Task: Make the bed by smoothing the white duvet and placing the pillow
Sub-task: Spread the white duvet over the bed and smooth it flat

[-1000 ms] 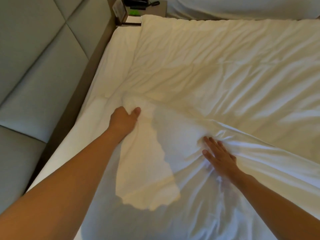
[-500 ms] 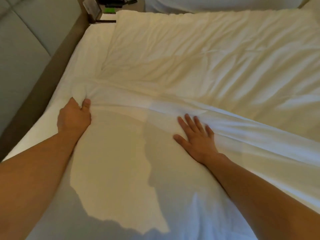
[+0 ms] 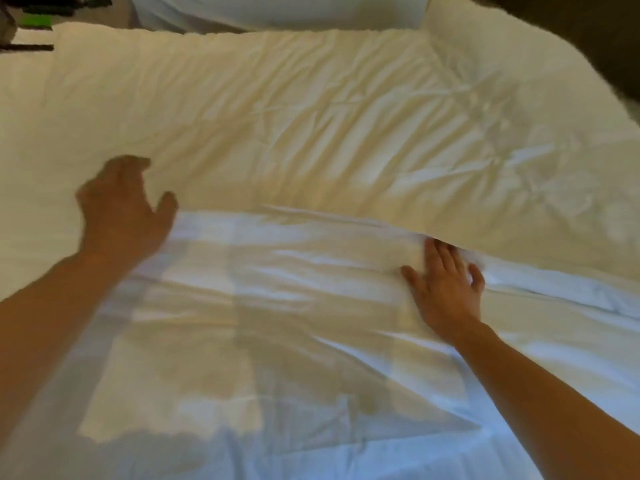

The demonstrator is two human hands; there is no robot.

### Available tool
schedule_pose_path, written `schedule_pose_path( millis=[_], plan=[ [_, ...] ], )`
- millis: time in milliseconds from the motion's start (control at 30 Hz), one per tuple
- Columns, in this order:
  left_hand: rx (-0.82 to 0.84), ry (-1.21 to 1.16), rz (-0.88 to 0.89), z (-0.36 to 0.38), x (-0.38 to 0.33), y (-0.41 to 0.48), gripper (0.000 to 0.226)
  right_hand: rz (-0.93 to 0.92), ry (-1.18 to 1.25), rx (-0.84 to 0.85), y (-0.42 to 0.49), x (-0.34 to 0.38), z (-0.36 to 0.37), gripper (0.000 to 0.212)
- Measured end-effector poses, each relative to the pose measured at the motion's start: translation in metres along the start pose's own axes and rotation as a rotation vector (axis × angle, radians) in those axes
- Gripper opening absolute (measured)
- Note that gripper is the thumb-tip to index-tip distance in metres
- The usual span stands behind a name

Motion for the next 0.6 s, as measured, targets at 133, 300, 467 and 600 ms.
schedule_pose_path(
  millis=[133,300,467,600],
  plan=[
    [0.525,-0.045,0.369,0.111,-0.170,-0.076,0.086,0.101,-0.051,-0.057,0.009,-0.073,-0.010,0.074],
    [0.634,-0.021,0.366,0.188,-0.249,-0.122,0.095,0.080,-0.076,-0.096,0.034,-0.131,-0.017,0.071],
    [0.531,0.196,0.435,0.205,-0.270,-0.131,0.083,0.019,-0.093,-0.120,0.048,-0.186,-0.021,0.071],
    [0.423,0.208,0.531,0.191,-0.283,-0.126,0.066,0.056,-0.183,-0.085,0.062,-0.235,-0.025,0.077]
  ],
)
Point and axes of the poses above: each hand's wrist, its own y-axis towards the middle knuckle, its own z-axis out of the palm, x = y × z, the point moved 7 cm from there along y, towards the middle knuckle, and after that the axes turned 6 degrees about -x, right-handed, at the moved point
